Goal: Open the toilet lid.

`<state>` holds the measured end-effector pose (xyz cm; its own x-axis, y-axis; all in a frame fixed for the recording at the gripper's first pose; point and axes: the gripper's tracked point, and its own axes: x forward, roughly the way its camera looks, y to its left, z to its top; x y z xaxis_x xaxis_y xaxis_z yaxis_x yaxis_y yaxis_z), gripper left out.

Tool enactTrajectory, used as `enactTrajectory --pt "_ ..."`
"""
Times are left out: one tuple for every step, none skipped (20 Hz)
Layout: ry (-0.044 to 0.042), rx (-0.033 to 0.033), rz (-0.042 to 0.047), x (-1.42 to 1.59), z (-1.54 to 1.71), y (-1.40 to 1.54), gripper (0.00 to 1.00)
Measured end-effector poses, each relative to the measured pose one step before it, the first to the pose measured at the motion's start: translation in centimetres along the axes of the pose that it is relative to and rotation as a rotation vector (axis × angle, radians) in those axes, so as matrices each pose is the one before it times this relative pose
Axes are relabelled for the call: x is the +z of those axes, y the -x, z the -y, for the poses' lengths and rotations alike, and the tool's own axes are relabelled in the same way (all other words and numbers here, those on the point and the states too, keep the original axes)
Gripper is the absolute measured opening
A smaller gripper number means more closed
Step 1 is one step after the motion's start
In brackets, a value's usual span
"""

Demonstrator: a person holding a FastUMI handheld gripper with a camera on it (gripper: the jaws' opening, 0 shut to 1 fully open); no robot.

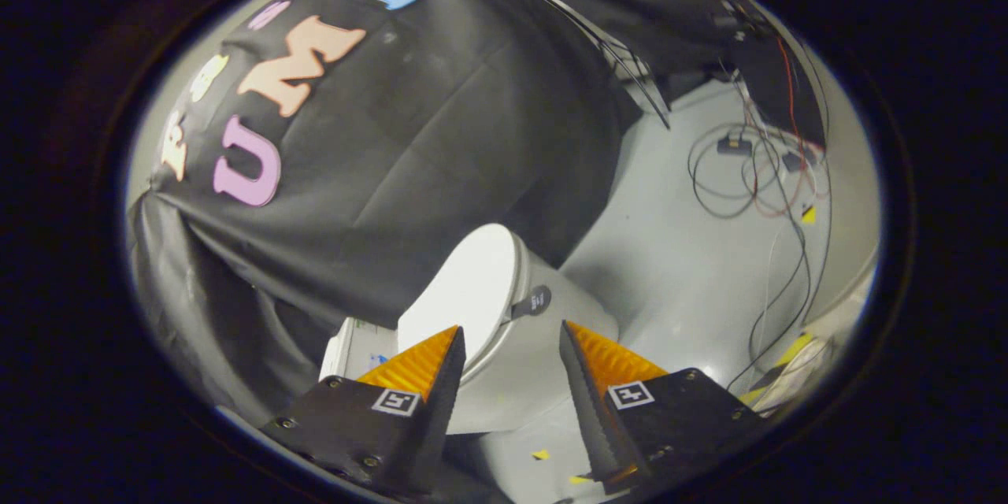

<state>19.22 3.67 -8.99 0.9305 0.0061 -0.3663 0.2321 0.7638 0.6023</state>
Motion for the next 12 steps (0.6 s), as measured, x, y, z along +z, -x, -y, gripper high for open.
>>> enactTrajectory --pt "-0.03054 -0.01245 -0.02094 -0.936 0.343 -0.977 0.72" --pt "-0.02671 -0.01250 -0.01531 -0.745 0.438 -1.326 0.72" --pt "-0.02787 -0.01122 -0.00748 -0.655 0.315 -1.463 0.72" --pt "-0.03122 -0.00442 0.00133 -0.113 0.182 -1.347 0.70" --pt "-0.03286 0.00840 0.01034 0.054 -0.179 -1.236 0.70" --pt "-0.03453 0.02192 0.01367 0.392 -0.382 -1.060 0.70" --pt "-0.03510 0.02242 0.02432 0.605 -0.292 -0.919 0.70" --pt "-0.03644 0.00488 0.02022 0.721 0.119 -1.067 0.70" --pt "-0.03642 -0.00988 0.01161 0.131 0.285 -1.117 0.70" --pt "-0.03867 -0.00111 0.00964 0.342 0.156 -0.942 0.70" --pt "-0.03948 0.00661 0.01234 0.473 0.077 -0.730 0.70" --pt "-0.03639 0.00441 0.00682 0.328 0.272 -0.882 0.70"
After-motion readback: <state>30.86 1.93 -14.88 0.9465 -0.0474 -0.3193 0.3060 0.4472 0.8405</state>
